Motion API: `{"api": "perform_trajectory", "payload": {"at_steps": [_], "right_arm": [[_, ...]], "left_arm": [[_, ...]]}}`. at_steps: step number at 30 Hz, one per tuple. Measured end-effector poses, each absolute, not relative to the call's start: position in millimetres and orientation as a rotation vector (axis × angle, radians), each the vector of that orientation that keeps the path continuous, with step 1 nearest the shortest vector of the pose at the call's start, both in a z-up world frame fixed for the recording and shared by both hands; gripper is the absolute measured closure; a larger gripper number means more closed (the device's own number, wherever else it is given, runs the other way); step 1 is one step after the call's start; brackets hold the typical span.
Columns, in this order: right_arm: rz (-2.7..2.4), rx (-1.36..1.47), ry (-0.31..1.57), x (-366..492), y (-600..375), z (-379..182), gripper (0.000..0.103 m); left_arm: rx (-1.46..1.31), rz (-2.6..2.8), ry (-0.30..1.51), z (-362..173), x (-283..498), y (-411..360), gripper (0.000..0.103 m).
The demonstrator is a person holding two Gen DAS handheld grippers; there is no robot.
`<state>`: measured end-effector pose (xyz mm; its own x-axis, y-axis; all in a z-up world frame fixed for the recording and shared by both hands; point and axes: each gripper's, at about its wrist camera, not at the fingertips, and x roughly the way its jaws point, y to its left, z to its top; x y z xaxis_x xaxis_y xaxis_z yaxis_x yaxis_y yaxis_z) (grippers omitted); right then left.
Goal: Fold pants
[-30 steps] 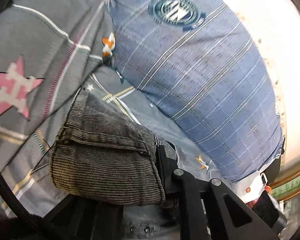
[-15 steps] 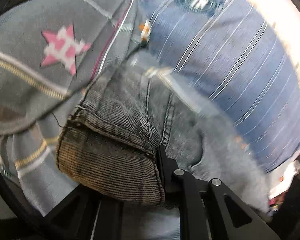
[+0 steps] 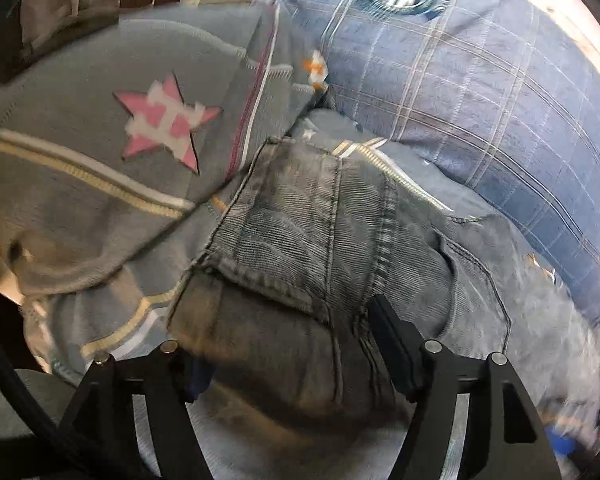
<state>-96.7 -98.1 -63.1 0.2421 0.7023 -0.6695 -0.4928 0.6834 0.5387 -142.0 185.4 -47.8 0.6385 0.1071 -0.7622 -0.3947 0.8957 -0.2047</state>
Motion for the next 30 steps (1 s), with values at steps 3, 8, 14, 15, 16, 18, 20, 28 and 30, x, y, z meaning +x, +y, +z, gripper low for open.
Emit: {"api": "perform_trajectory", "payload": {"at_steps": [3, 8, 14, 15, 16, 18, 20, 28, 30], "right_arm": [[0.719, 0.347, 0.925, -101.1, -149.5, -36.5, 0.012], [0.431, 0.499, 0.758, -89.1, -256.8, 12.8, 0.013], [0.115, 0.586, 0.718, -55.2, -376.3, 41.8, 0.027], [0.065, 0.602, 0.708, -57.3, -389.9, 34.7, 0.029], [0.028, 0.638, 0.701, -61.4, -402.8, 23.0, 0.032], [-0.009, 0.746, 0.736, -64.9, -424.0, -9.8, 0.046], [-0.055, 0.837, 0.795, -64.0, -443.9, -33.4, 0.054], [-0.083, 0.948, 0.775, -64.4, -478.1, -55.3, 0.054], [-0.075, 0.994, 0.784, -70.3, -495.8, -63.1, 0.054]], "left_arm": [[-0.274, 0.193, 0.716, -18.3, -171.6, 143.4, 0.032], [-0.126, -0.064, 0.745, 9.7, -163.3, 43.3, 0.028], [0.069, -0.400, 0.820, 16.5, -135.4, -98.5, 0.028], [0.098, -0.431, 0.826, 12.4, -130.5, -114.7, 0.028], [0.151, -0.478, 0.833, 7.4, -126.2, -139.5, 0.028], [0.236, -0.546, 0.840, -2.8, -119.3, -175.0, 0.028], [0.322, -0.624, 0.850, -13.4, -116.2, -214.0, 0.028], [0.609, -0.724, 0.878, -54.6, -95.3, -320.9, 0.039], [0.678, -0.701, 0.871, -67.1, -92.4, -335.9, 0.055]]}}
